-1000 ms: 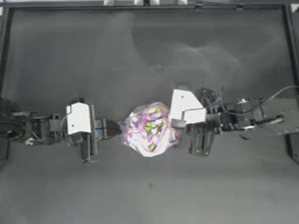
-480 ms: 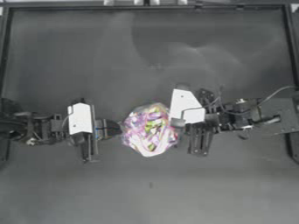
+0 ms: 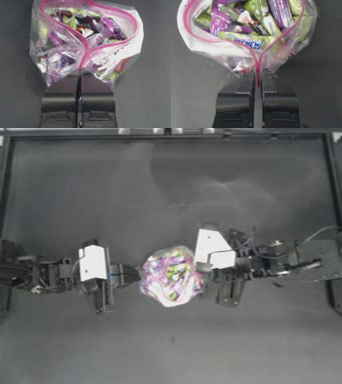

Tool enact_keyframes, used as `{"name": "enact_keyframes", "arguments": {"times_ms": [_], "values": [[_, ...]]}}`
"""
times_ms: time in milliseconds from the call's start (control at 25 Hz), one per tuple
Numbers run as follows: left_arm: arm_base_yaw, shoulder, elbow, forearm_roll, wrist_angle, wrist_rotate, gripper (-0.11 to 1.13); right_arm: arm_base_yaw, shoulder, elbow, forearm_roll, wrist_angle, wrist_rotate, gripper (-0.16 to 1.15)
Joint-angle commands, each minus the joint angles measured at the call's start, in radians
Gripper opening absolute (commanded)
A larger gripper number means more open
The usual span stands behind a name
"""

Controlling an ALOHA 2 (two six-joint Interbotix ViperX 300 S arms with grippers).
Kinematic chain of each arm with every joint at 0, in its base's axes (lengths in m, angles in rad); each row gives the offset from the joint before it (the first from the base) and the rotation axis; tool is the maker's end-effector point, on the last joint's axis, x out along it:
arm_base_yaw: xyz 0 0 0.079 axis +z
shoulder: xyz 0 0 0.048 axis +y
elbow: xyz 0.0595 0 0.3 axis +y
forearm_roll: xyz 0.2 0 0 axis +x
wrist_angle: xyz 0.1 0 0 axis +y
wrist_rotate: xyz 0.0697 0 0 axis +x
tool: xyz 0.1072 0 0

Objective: Put candy in bag

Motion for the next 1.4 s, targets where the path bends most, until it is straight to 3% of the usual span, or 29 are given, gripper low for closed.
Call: {"name": "enact_keyframes", "arguments": {"times_ms": [40,800,920,1240,1400], "values": [[0.002,-0.026,-0.012,0.002,-0.005,0.002,0.16,0.003,-0.034,-0.017,0.006,0.003,-0.002,0.29],[0.002,-0.032,-0.008,0.002,-0.005,0.002,0.16,0.012,-0.037,-0.009,0.017,0.025,-0.009,0.33],[0.002,-0.032,-0.009,0.002,-0.002,0.002,0.16,0.012,-0.04,-0.011,0.017,0.026,-0.011,0.44],[0.0,-0.029,-0.012,0.002,0.003,0.002,0.16,0.012,-0.1,0.011,0.009,0.026,-0.002,0.86],[0.0,-0.026,-0.014,0.002,0.003,0.002,0.16,0.011,-0.138,0.032,0.015,0.028,-0.002,0.94]]}}
